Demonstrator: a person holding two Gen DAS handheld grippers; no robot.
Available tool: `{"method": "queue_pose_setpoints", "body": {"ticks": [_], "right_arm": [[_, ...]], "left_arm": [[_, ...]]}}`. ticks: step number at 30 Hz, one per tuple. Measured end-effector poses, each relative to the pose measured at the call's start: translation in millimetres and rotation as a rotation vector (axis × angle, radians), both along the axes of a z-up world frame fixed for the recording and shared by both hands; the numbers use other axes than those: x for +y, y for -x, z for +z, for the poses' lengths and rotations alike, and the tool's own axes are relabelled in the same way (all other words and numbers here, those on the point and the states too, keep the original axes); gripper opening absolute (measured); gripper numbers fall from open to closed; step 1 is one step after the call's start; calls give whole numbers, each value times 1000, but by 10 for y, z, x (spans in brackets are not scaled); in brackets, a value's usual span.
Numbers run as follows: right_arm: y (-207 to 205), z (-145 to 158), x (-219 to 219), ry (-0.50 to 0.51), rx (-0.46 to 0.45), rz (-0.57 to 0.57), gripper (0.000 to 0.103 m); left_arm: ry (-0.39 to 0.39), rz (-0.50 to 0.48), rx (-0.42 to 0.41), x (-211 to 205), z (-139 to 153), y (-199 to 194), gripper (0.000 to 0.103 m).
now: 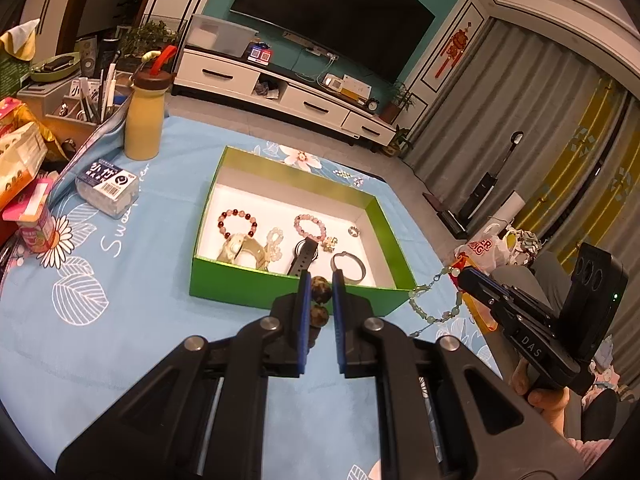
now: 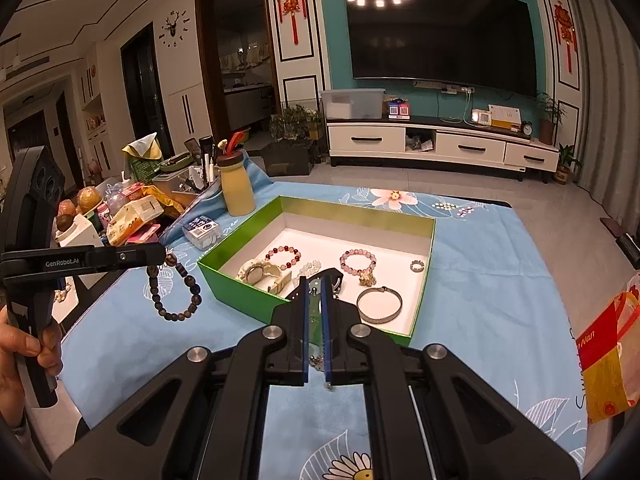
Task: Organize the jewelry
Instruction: 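Carry the wooden bead bracelet and jade bracelet over the green box with both tools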
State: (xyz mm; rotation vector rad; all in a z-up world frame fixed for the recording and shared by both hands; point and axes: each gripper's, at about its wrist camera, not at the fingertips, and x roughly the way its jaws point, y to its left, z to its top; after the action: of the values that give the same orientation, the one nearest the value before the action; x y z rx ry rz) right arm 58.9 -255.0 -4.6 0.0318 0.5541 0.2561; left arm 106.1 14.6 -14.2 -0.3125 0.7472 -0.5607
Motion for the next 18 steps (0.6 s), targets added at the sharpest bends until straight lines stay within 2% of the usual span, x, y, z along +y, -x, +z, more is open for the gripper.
{"method": "queue_pose_setpoints", "body": {"ticks": [18], "right_arm": [[-338,79,-111,-18,-17,-5,5]], "left_arm": [[-15,-35,-5,-278,101,-413,10]]}}
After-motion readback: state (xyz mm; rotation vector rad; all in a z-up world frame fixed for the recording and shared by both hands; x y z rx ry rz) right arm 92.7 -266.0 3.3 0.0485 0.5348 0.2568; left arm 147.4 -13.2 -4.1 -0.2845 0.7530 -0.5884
